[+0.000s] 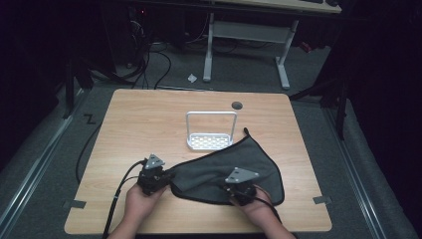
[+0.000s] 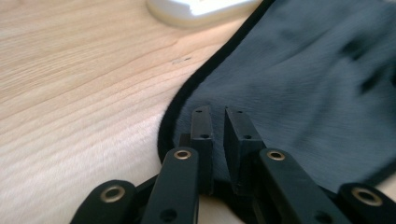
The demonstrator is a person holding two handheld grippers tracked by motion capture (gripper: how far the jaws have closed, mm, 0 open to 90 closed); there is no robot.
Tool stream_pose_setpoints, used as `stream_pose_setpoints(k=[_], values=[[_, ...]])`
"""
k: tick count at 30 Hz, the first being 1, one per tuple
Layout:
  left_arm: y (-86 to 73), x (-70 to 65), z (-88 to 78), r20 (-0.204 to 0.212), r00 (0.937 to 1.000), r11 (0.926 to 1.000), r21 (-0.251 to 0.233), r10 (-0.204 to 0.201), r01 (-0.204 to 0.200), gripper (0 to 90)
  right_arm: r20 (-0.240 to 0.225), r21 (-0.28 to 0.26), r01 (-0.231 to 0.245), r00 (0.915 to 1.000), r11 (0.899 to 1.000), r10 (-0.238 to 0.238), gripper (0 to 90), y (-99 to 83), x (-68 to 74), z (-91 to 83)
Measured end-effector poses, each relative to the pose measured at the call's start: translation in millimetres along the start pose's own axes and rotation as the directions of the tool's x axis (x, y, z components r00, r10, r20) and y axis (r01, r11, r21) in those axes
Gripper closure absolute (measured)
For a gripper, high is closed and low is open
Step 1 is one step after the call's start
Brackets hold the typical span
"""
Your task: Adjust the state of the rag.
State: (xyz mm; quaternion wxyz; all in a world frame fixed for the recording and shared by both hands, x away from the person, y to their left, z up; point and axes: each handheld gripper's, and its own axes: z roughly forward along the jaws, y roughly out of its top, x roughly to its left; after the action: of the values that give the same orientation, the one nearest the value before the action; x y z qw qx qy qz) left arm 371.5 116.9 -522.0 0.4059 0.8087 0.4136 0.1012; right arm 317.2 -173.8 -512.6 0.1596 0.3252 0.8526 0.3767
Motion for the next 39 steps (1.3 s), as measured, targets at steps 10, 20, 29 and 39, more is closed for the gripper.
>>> stream_pose_setpoints(k=[10,20,29,39], values=[[11.9,16.8,18.9,-0.019,0.9998,0.9991,0.042,-0.008,0.009,83.6,-0.078,0.050,0.089,0.9933,0.995,-0.085,90.0,9.0,33.4,34.0],[38.7,54.2,39.2,-0.146,0.9879,0.9982,0.021,-0.052,0.056,85.8,-0.180,0.050,0.121,0.9774,0.991,-0.110,90.0,-14.3,59.2,6.5],[31.3,50.8,18.2,-0.118,0.9885,0.9955,-0.018,-0.095,0.093,77.9,-0.178,0.001,0.113,0.9777,0.994,-0.111,90.0,-8.9,56.9,-0.5],[-21.6,-9.2,-23.1,0.078,0.9935,0.9948,-0.052,-0.083,0.087,75.4,0.020,-0.045,-0.068,0.9974,0.997,0.069,89.8,-18.4,-21.3,-24.2]])
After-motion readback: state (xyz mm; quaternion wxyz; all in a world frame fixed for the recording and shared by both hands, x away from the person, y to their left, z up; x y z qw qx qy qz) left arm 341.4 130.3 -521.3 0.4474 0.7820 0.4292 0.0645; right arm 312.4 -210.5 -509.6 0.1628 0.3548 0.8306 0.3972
